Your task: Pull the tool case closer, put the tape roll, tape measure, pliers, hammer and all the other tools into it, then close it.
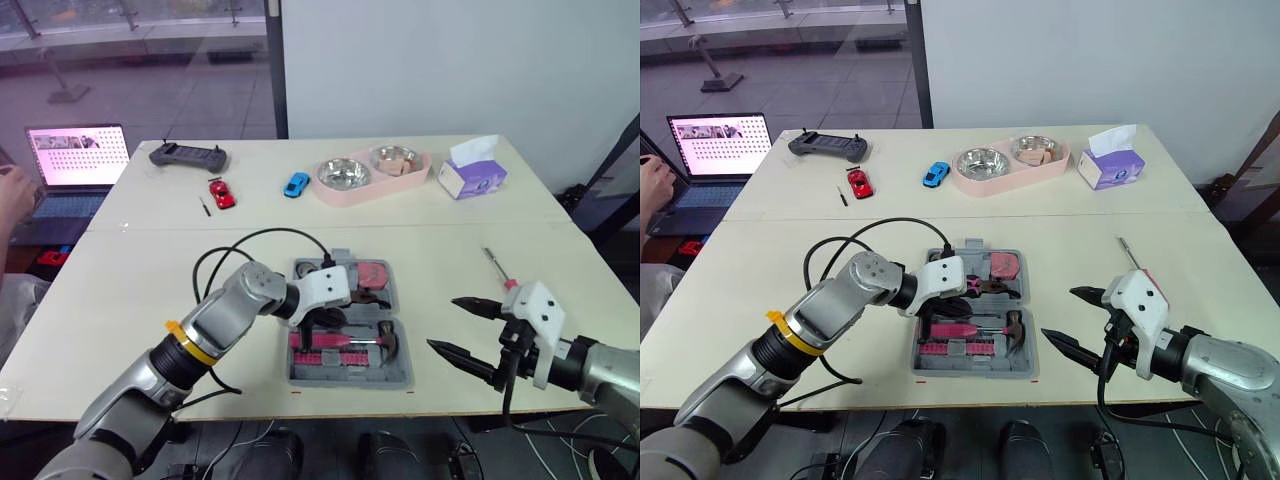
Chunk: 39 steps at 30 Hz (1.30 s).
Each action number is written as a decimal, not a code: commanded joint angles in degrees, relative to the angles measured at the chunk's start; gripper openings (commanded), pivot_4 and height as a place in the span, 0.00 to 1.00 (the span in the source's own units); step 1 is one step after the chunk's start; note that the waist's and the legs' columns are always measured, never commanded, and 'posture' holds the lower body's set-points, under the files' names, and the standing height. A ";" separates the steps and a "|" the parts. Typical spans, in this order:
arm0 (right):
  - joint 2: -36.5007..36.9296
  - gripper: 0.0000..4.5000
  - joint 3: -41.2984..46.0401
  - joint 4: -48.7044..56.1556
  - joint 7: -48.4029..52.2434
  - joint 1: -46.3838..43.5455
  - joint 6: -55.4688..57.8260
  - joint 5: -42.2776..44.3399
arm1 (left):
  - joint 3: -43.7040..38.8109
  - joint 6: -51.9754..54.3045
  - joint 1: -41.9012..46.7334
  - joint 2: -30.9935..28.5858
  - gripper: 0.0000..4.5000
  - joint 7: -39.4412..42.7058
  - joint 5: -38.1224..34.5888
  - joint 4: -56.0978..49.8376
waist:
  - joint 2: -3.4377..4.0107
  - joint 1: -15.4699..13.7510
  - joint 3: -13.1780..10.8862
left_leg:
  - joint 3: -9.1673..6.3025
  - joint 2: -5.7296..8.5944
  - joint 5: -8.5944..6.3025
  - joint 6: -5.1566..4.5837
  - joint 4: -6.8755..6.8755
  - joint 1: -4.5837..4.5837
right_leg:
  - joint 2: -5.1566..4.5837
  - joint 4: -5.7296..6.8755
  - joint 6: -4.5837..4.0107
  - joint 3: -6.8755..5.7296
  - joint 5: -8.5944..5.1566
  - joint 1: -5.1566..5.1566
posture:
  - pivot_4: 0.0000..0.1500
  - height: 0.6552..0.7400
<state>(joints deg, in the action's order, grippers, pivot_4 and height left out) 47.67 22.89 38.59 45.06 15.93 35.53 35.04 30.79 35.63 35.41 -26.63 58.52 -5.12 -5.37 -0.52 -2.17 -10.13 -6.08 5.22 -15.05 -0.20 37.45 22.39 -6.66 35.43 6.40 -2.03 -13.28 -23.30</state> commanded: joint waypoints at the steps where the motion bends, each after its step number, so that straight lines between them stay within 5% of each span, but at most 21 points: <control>1: -0.58 1.00 0.81 1.42 -0.24 0.19 -0.84 0.31 | -3.26 -1.54 -2.12 0.60 0.00 0.40 -2.79 -1.00 | 0.01 -0.10 0.01 | 0.00 -0.01 0.00 0.01 0.00 0.00 | 0.00 0.03 0.00 0.00 0.00 -0.01 | 1.00 1.00; 32: 0.34 1.00 4.33 3.56 -0.58 1.82 1.78 2.37 | 3.30 -22.02 -12.03 0.17 0.00 -4.05 11.53 18.52 | 0.24 -0.13 1.09 | 0.01 0.00 -0.01 0.00 -0.01 -0.12 | -0.02 -0.03 0.00 -0.02 -0.01 0.16 | 1.00 1.00; 39: 0.67 1.00 4.23 3.38 -0.45 1.59 1.97 2.41 | 5.10 -23.44 -14.41 0.32 0.00 -4.40 14.18 21.84 | 0.29 -0.03 1.94 | 0.03 -0.02 -0.14 -0.14 -0.31 -0.98 | -0.10 -0.30 0.20 0.00 -0.43 1.01 | 1.00 1.00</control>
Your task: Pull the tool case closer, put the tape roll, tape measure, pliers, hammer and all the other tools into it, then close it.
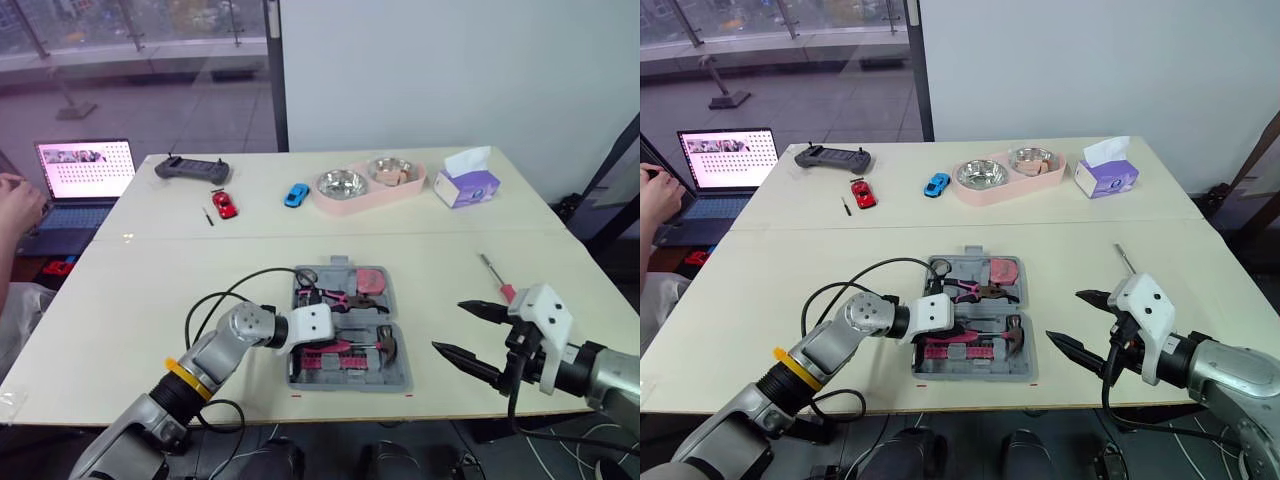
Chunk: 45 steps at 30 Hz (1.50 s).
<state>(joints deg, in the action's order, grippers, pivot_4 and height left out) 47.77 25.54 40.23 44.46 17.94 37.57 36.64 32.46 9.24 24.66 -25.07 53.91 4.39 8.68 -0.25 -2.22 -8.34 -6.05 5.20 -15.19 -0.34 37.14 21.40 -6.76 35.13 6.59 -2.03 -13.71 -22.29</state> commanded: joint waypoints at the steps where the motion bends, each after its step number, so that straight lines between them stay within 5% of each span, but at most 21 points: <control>1: 0.63 1.00 1.53 1.69 0.15 -0.48 -0.04 0.85 | 3.11 3.11 -3.63 -0.90 0.00 0.09 4.38 8.37 | 0.10 -0.01 0.26 | 0.00 -0.01 -0.01 -0.01 -0.01 0.00 | -0.01 0.00 0.01 0.00 -0.01 0.00 | 1.00 1.00; 10: 0.93 1.00 0.46 0.23 0.45 -2.17 -0.19 0.37 | -1.48 2.93 0.50 0.36 0.00 0.85 1.66 8.91 | 0.24 0.09 0.64 | 0.00 0.00 -0.01 -0.01 0.01 0.00 | -0.01 0.01 0.03 0.00 -0.02 -0.01 | 1.00 1.00; 19: 0.40 1.00 1.24 -2.87 1.78 -2.98 -1.20 -0.18 | -19.82 15.09 2.59 -1.46 0.00 4.63 -16.72 -11.74 | -0.09 -0.02 -0.29 | -0.02 0.00 0.02 -0.01 0.14 1.03 | 0.07 0.15 -0.11 -0.02 0.31 -1.07 | 1.00 1.00; 25: 0.02 1.00 6.45 -9.40 3.79 -0.38 -4.01 -1.72 | -38.56 22.77 -6.23 -16.19 0.00 12.51 -30.97 -21.32 | 0.14 0.54 -0.47 | -0.01 0.00 0.01 -0.01 -0.07 1.00 | 0.05 0.09 -0.16 0.00 0.29 -1.14 | 1.00 1.00; 33: 0.30 1.00 12.31 -18.82 7.29 1.80 -8.67 -3.92 | -48.46 9.55 -22.28 -25.04 0.00 14.30 -26.45 -11.12 | 0.34 -0.24 -0.71 | 0.01 0.00 0.03 0.03 0.04 0.99 | -0.03 0.06 -0.41 0.00 0.16 -1.03 | 1.00 1.00; 36: 0.85 1.00 14.56 -26.81 9.38 2.12 -12.36 -5.98 | -52.45 -1.55 -29.27 -27.17 0.19 12.79 -21.49 0.32 | 0.21 -0.07 -0.79 | 0.01 0.00 0.01 0.06 0.04 0.99 | -0.05 0.02 -0.40 0.04 0.15 -1.03 | 1.00 1.00; 43: 2.09 1.00 20.81 -31.68 13.58 7.03 -13.97 -6.70 | -59.93 -9.63 -35.95 -26.52 0.99 11.21 -23.41 9.69 | 0.29 -0.28 -0.92 | 0.15 -0.05 -0.02 0.01 -0.17 1.09 | -0.07 -0.01 -0.46 0.12 0.14 -1.25 | 1.00 1.00; 45: 2.18 1.00 21.34 -32.62 14.18 7.44 -14.35 -6.95 | -60.36 -10.51 -36.97 -26.12 0.99 10.85 -23.29 9.25 | 0.28 -0.21 -0.93 | 0.15 -0.04 -0.12 0.18 -0.12 1.07 | -0.11 -0.02 -0.46 0.13 0.13 -1.17 | 1.00 1.00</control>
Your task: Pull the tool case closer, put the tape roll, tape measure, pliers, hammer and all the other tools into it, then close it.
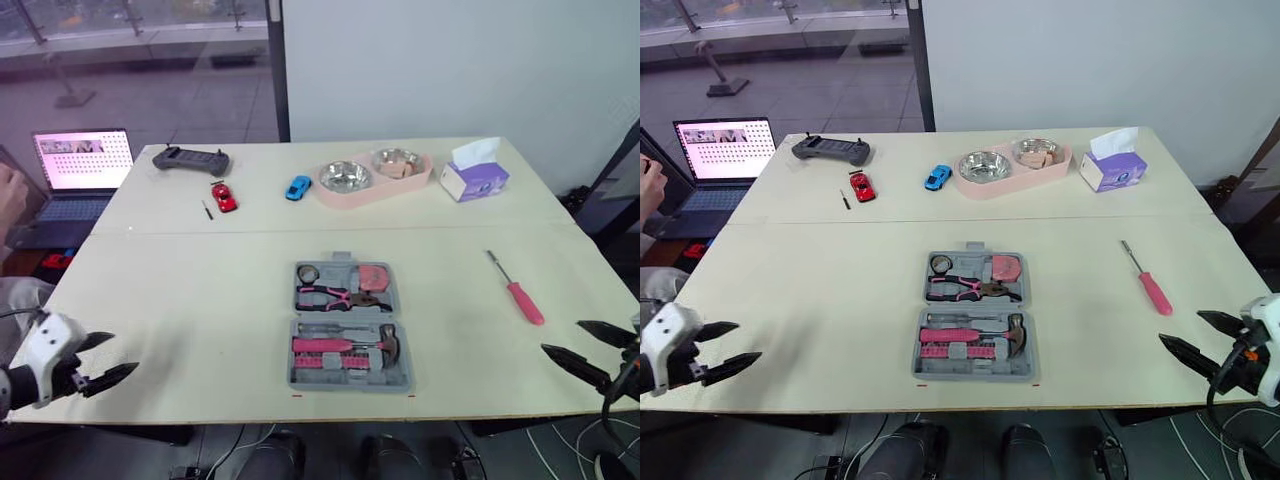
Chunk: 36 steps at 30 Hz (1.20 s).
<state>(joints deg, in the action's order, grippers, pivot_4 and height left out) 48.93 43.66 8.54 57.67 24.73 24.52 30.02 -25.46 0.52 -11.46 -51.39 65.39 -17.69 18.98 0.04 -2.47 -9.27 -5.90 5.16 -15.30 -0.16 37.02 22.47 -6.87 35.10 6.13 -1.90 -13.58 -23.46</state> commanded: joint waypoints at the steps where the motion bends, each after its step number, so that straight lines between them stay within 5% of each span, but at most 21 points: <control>1: 0.97 1.00 3.05 -0.92 1.14 0.63 -1.29 -0.26 | -2.55 -1.56 -0.87 0.59 0.99 -0.90 -1.56 -1.28 | -0.03 0.10 0.00 | 0.01 0.00 -0.01 0.02 0.01 -0.03 | -0.01 -0.01 0.10 0.01 -0.06 0.06 | 1.00 1.00; 12: 0.25 1.00 2.21 1.18 0.99 1.07 -0.50 -0.30 | -0.02 -0.27 -0.55 1.97 0.99 -1.46 -1.51 -4.64 | 0.01 0.25 -0.05 | 0.05 -0.06 -0.01 0.01 -0.02 -0.04 | 0.03 0.00 -0.03 0.04 0.00 -0.02 | 1.00 1.00; 23: -3.24 1.00 -1.57 18.61 -11.71 0.44 11.27 1.28 | 10.85 15.38 -0.41 8.51 0.99 -4.95 -7.94 -31.08 | 0.05 0.31 -0.12 | 0.04 -0.08 -0.01 0.02 0.01 -0.04 | 0.05 0.02 -0.01 0.05 -0.01 0.01 | 1.00 1.00; 30: -4.24 1.00 -14.59 19.09 -34.08 -18.28 29.75 -5.29 | 21.23 26.82 2.84 12.05 0.99 -10.23 -12.52 -48.08 | -0.06 0.25 -0.23 | 0.09 -0.06 0.02 0.04 0.14 -0.05 | 0.07 0.03 -0.16 0.06 0.11 -0.01 | 1.00 1.00; 36: -2.55 1.00 -21.54 1.70 -40.04 -33.45 33.30 -11.51 | 22.83 32.27 8.86 15.59 0.99 -15.49 -18.26 -54.40 | -0.02 0.23 -0.26 | 0.04 0.03 0.15 -0.13 0.10 0.00 | 0.13 0.03 -0.14 -0.01 0.12 -0.01 | 1.00 1.00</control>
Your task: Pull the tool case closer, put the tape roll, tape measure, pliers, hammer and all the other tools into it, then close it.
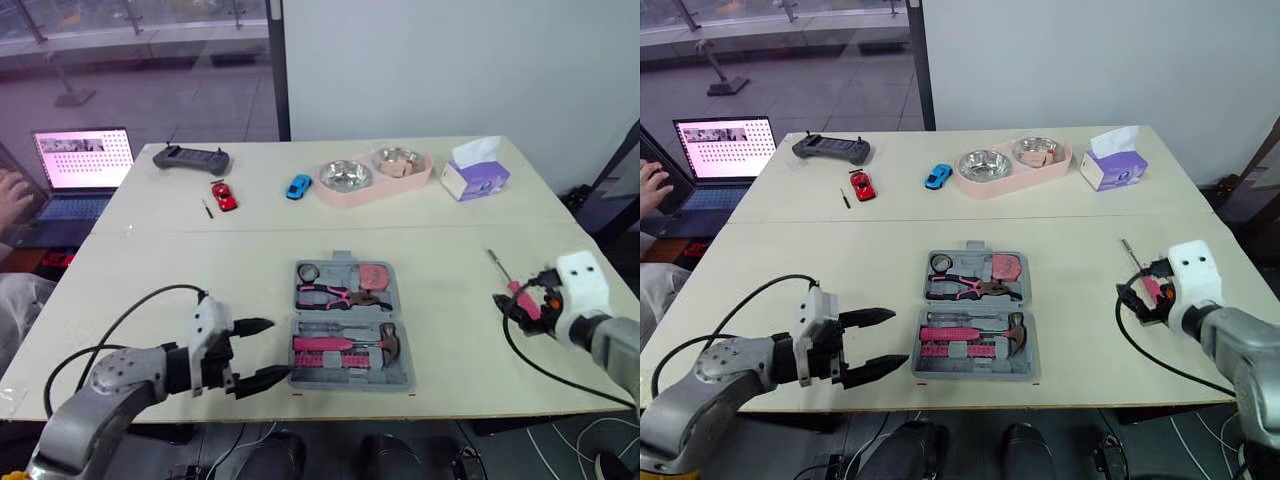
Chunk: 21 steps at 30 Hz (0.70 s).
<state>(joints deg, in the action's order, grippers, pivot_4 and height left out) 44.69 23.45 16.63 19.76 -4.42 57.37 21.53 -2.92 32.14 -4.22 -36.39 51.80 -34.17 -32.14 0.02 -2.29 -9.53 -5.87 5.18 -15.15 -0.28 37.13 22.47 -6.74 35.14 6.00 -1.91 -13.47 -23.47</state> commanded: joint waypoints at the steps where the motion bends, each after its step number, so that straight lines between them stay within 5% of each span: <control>1: 2.16 1.00 -2.23 -9.11 -2.23 -6.17 0.27 -3.89 | 0.68 0.97 2.36 0.98 0.99 -2.59 -2.01 -3.89 | 0.02 0.14 -0.01 | 0.02 0.01 0.00 0.00 0.00 -0.01 | 0.00 0.00 0.00 0.01 0.00 0.01 | 1.00 1.00; 8: 5.94 1.00 -11.45 -29.39 3.75 -18.38 -4.43 -8.55 | 2.42 -5.36 3.32 7.70 0.99 -5.62 -2.25 -6.17 | 0.07 0.28 -0.03 | 0.20 -0.02 0.02 -0.02 0.00 -0.07 | 0.04 0.01 -0.01 0.03 0.01 0.02 | 1.00 1.00; 21: 3.02 1.00 -26.18 -69.79 14.67 -40.25 -19.29 -19.38 | 5.56 -10.19 0.88 4.56 0.99 -2.78 1.20 -6.16 | 0.07 1.71 -0.05 | 0.52 -0.04 0.00 -0.08 0.02 -0.13 | 0.05 0.00 -0.04 0.12 0.05 0.03 | 1.00 1.00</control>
<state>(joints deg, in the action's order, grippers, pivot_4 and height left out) 47.73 -2.52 -50.68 33.95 -42.64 40.17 3.64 2.69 23.16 -3.67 -31.63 49.50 -33.28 -36.87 0.09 -0.58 -9.58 -5.34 5.14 -15.15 -0.37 37.14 22.34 -6.68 35.14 5.96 -1.77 -13.42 -23.45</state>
